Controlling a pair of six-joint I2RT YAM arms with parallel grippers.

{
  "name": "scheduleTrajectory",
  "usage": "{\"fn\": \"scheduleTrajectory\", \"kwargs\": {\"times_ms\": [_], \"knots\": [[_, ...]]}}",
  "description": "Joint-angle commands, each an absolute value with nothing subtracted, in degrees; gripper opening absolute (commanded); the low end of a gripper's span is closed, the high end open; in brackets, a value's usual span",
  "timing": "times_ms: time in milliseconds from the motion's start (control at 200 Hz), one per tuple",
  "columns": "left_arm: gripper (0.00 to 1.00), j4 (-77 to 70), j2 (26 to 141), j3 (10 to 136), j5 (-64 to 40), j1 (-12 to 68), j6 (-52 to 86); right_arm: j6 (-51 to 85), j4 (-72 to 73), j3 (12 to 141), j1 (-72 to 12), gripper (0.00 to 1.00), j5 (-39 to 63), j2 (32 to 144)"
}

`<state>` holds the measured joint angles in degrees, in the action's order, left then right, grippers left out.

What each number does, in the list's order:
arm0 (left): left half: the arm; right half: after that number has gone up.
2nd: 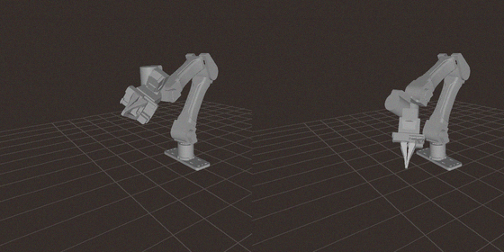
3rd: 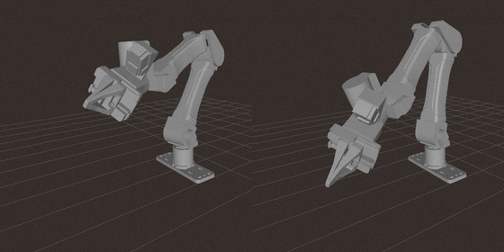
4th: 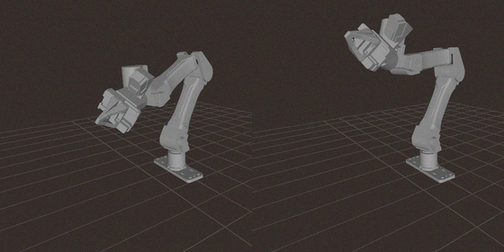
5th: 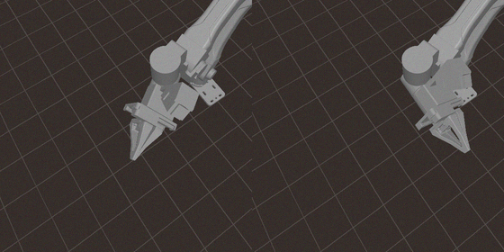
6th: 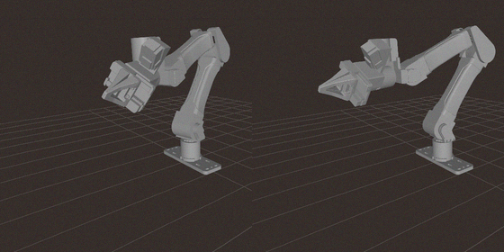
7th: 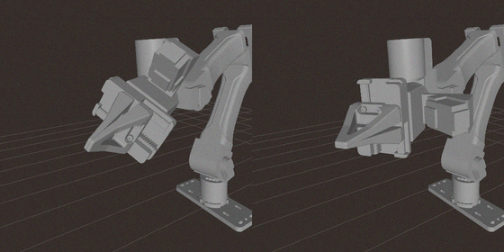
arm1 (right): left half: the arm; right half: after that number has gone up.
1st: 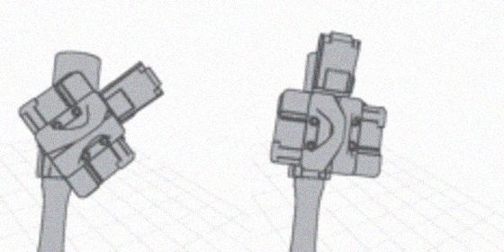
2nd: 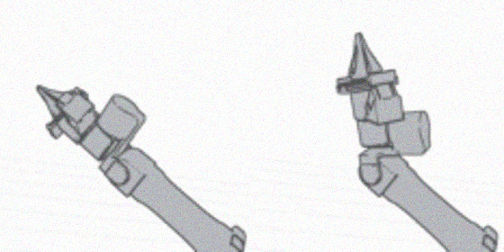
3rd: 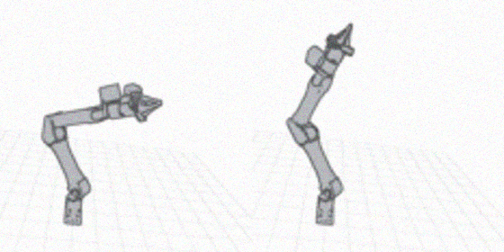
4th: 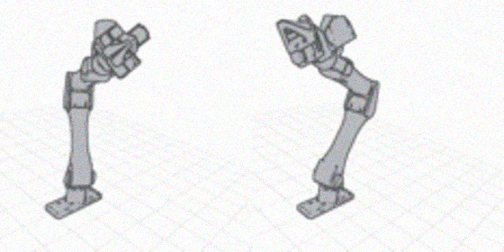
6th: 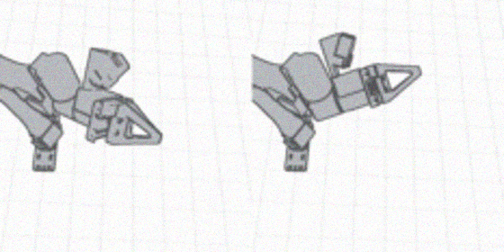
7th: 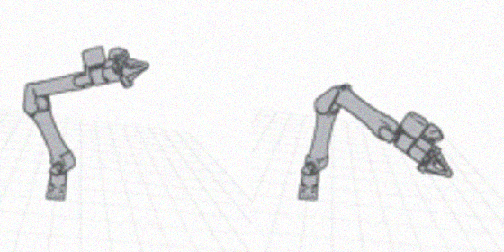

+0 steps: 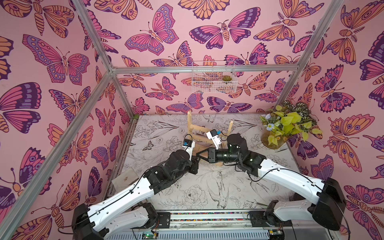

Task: Hang the necklace on the jewelry display stand
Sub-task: Pick up the necklace from the center of the board.

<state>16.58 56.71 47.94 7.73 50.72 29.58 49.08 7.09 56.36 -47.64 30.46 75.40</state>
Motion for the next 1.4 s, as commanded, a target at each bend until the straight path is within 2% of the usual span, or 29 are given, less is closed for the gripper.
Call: {"fn": "scheduleTrajectory", "kwargs": {"times_ms": [0,130,330,656,816,961,1212,1392], "knots": [[0.20,15.19,56.07,46.52,9.38,51.07,28.73,49.85,9.07,57.91,-48.52,0.06,32.81,76.16],[0.19,15.21,55.81,46.27,9.76,51.09,28.74,49.58,8.50,58.10,-48.64,0.06,32.58,76.11],[0.13,15.48,54.93,45.79,9.80,51.07,28.56,48.77,7.27,58.44,-48.64,0.06,31.60,75.77],[0.13,15.54,54.58,45.75,10.11,51.07,28.56,49.72,8.74,58.29,-48.70,0.06,33.14,76.33],[0.16,15.47,54.84,45.97,10.06,51.07,28.31,50.09,9.50,58.28,-48.69,0.06,33.45,76.43],[0.25,15.12,55.02,45.97,10.93,51.12,28.45,51.16,11.15,58.14,-48.75,0.06,34.66,76.77],[0.26,13.70,55.02,45.92,12.21,51.10,27.38,52.62,13.14,57.91,-48.69,0.06,35.98,77.17],[0.18,12.44,54.76,45.45,13.17,51.07,26.46,53.12,13.18,57.79,-48.69,0.06,36.12,77.18]]}}
